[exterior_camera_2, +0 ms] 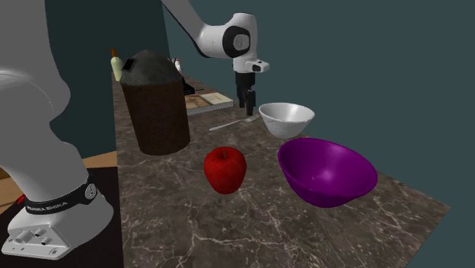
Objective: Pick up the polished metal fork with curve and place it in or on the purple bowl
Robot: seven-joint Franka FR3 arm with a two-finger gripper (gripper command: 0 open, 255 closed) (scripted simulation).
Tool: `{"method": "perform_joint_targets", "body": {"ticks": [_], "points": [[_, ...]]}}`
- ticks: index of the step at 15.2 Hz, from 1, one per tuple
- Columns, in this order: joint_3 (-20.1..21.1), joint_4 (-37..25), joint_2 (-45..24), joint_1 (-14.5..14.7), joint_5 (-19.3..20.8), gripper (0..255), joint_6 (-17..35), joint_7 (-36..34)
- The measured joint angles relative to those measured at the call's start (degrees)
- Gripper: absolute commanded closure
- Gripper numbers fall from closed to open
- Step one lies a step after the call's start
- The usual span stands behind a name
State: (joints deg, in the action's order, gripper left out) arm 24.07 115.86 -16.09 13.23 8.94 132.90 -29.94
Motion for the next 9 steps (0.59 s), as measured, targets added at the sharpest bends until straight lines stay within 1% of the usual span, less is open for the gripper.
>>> {"method": "perform_joint_targets", "body": {"ticks": [6, 9], "points": [[-0.91, 0.40, -3.42, 0.74, 2.09, 0, 3.52, -1.35], [-0.98, 0.47, -3.75, 0.90, 2.32, 0, 3.90, -1.60]]}}
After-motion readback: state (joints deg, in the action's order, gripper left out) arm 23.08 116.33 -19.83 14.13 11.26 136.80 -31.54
